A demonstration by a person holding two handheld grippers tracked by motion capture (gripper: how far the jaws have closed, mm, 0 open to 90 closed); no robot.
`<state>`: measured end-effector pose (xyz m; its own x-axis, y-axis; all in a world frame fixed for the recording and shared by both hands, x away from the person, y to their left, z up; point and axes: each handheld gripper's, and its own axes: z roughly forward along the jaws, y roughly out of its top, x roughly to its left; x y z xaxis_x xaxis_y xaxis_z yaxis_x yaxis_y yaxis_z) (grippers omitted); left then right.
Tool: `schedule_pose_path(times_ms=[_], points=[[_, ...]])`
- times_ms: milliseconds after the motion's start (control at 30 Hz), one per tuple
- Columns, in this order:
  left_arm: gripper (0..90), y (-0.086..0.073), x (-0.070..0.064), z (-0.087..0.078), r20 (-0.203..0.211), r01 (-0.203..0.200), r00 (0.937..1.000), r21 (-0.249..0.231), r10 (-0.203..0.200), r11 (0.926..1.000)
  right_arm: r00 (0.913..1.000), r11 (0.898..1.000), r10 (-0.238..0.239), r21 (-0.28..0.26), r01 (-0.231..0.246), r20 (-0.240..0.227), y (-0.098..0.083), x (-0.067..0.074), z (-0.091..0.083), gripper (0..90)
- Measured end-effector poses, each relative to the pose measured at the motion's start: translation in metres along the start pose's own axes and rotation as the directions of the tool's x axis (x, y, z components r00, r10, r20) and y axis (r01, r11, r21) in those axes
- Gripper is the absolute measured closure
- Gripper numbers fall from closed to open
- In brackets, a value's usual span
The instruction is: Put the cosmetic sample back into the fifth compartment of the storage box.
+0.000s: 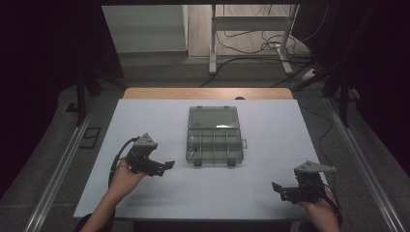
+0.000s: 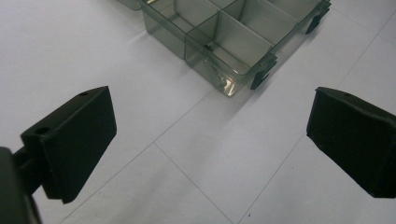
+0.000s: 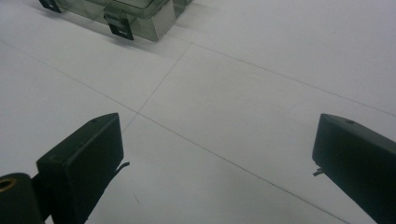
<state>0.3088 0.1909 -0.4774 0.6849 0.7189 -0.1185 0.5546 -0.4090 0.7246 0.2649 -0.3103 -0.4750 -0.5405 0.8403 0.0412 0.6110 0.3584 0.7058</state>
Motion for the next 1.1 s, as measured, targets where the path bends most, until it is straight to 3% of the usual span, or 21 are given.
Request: schedule_pose_path(times_ms=[933, 1100], points=[[1.7, -0.013, 0.008, -0.025, -0.042, 0.051, 0.9977, -0.058, -0.053, 0.9970, 1.0000, 1.000, 0.002, 0.013, -0.002, 0.007, 0.001, 0.000, 0.002, 2.4], [1.7, -0.015, 0.008, -0.027, -0.048, 0.045, 0.9977, -0.062, -0.048, 0.9970, 1.0000, 1.000, 0.003, 0.010, -0.003, 0.006, 0.000, 0.000, 0.001, 2.3]])
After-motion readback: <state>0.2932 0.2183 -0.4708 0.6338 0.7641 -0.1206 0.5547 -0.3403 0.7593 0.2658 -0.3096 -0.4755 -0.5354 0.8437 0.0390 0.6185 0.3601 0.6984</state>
